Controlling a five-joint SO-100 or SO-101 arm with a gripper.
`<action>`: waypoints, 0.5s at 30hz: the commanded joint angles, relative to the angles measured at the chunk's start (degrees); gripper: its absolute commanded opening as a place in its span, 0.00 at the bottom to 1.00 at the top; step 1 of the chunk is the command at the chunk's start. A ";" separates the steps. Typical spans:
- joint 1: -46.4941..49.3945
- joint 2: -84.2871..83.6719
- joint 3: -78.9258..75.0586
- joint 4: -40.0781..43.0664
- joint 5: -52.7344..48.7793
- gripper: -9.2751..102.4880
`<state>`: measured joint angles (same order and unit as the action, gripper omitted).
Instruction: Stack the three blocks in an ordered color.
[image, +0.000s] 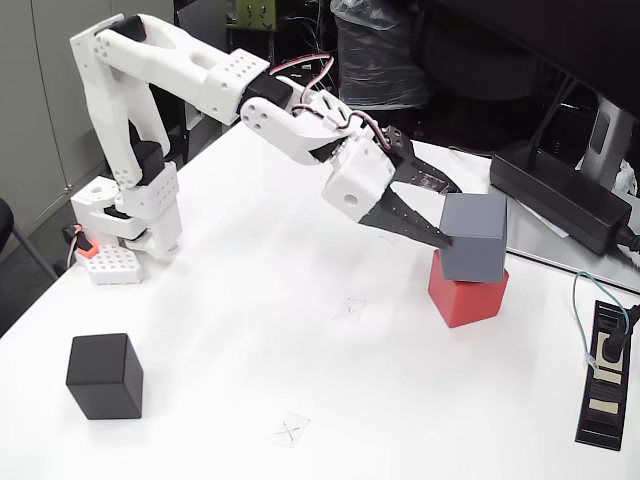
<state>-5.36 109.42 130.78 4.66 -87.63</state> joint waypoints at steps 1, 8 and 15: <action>0.18 -0.35 -3.34 -0.79 0.53 0.18; 0.09 -0.97 -3.08 -0.79 0.53 0.19; 0.09 -0.97 -2.72 -0.79 0.53 0.34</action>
<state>-5.36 108.11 130.25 4.66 -87.63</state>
